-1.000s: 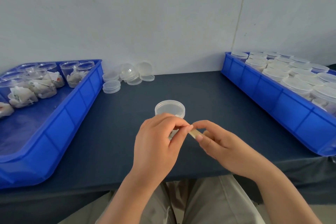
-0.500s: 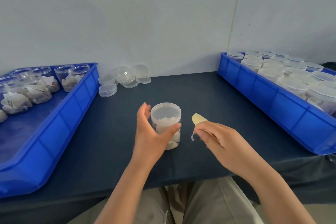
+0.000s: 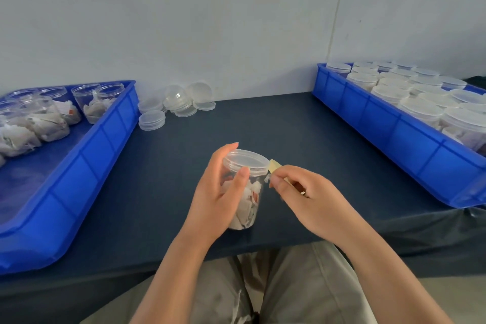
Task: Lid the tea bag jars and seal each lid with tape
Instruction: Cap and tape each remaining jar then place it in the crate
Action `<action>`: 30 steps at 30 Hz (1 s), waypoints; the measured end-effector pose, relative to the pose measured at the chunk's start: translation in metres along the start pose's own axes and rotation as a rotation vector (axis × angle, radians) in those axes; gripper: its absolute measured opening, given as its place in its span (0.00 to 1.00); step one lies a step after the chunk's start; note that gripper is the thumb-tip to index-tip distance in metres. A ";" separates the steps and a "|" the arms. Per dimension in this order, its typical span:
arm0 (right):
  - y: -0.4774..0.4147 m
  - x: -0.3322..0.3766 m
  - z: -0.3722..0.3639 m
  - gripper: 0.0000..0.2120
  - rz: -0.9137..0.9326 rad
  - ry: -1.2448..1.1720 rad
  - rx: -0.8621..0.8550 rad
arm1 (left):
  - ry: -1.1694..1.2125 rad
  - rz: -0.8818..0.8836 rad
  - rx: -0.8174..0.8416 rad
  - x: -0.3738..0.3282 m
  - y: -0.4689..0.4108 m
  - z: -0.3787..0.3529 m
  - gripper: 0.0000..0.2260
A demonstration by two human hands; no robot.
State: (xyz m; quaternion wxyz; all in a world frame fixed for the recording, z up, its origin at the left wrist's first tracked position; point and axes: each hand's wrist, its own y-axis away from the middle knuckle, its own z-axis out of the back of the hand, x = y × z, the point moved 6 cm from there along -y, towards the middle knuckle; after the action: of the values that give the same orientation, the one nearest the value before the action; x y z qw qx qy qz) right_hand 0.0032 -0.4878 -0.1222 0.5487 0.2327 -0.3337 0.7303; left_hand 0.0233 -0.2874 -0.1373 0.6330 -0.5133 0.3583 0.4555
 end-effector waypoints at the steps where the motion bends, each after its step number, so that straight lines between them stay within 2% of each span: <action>1: 0.000 0.000 0.000 0.10 -0.006 0.001 -0.002 | -0.025 -0.004 -0.002 -0.001 0.001 -0.001 0.22; 3: 0.000 0.001 -0.001 0.10 -0.009 0.006 -0.003 | -0.087 -0.025 -0.023 -0.005 0.004 -0.002 0.27; 6: 0.002 0.002 0.000 0.10 0.000 0.011 -0.016 | -0.172 -0.085 -0.046 -0.009 0.007 -0.006 0.39; 8: 0.003 0.003 0.001 0.09 0.007 0.032 -0.032 | -0.206 -0.114 -0.068 -0.011 0.007 -0.008 0.41; 20: 0.006 0.009 0.004 0.09 0.032 0.160 -0.051 | -0.231 -0.157 -0.161 -0.014 0.009 -0.011 0.32; 25: 0.006 0.009 0.001 0.13 0.034 0.166 -0.034 | -0.224 -0.154 -0.156 -0.009 0.007 -0.009 0.29; 30: 0.006 0.010 0.001 0.13 0.037 0.153 -0.046 | -0.170 -0.134 -0.097 -0.005 0.006 -0.005 0.28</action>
State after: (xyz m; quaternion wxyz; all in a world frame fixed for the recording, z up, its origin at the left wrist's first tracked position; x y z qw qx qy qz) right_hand -0.0056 -0.4827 -0.1158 0.5640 0.1574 -0.3116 0.7483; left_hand 0.0161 -0.2934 -0.1355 0.6644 -0.5256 0.2457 0.4710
